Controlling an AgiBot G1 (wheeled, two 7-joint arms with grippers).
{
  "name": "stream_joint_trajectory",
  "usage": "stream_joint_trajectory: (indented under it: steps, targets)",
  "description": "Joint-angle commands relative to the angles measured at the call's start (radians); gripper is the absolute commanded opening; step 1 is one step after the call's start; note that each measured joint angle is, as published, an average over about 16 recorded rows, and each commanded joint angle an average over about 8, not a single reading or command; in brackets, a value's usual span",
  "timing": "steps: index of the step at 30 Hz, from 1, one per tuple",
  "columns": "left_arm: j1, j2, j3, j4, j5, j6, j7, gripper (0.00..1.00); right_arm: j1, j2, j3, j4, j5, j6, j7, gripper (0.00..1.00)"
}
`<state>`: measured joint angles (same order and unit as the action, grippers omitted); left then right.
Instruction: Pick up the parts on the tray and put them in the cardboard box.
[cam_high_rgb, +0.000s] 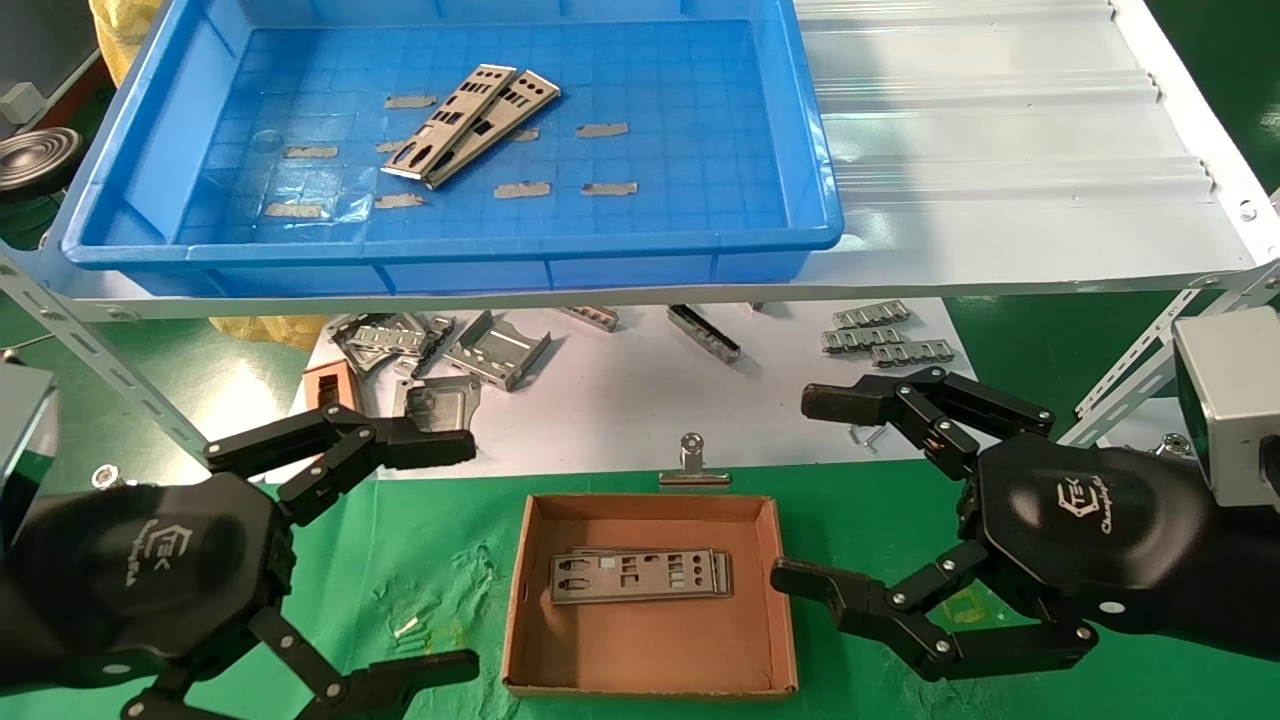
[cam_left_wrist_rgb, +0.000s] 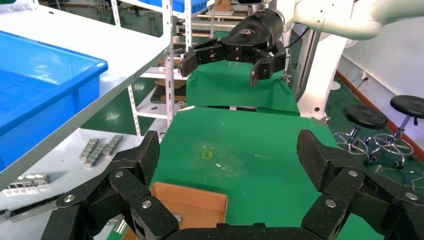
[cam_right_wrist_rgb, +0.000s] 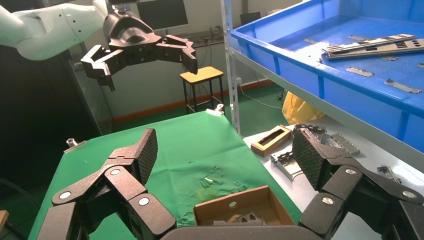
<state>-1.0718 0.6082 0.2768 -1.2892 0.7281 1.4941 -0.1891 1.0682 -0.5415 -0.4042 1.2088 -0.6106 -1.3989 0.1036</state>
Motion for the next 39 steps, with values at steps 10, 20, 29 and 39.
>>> stream_joint_trajectory:
  steps: [10, 20, 29, 39]
  targets:
    - [-0.002, 0.002, 0.002, 0.004, 0.002, 0.001, 0.002, 1.00, 0.000, 0.000, 0.000, 0.000, 0.000, 0.000, 0.000, 1.00]
    - [-0.002, 0.003, 0.003, 0.006, 0.003, 0.001, 0.002, 1.00, 0.000, 0.000, 0.000, 0.000, 0.000, 0.000, 0.000, 1.00]
    - [-0.003, 0.004, 0.003, 0.007, 0.003, 0.002, 0.003, 1.00, 0.000, 0.000, 0.000, 0.000, 0.000, 0.000, 0.000, 1.00]
    - [-0.003, 0.004, 0.004, 0.007, 0.003, 0.002, 0.003, 1.00, 0.000, 0.000, 0.000, 0.000, 0.000, 0.000, 0.000, 1.00]
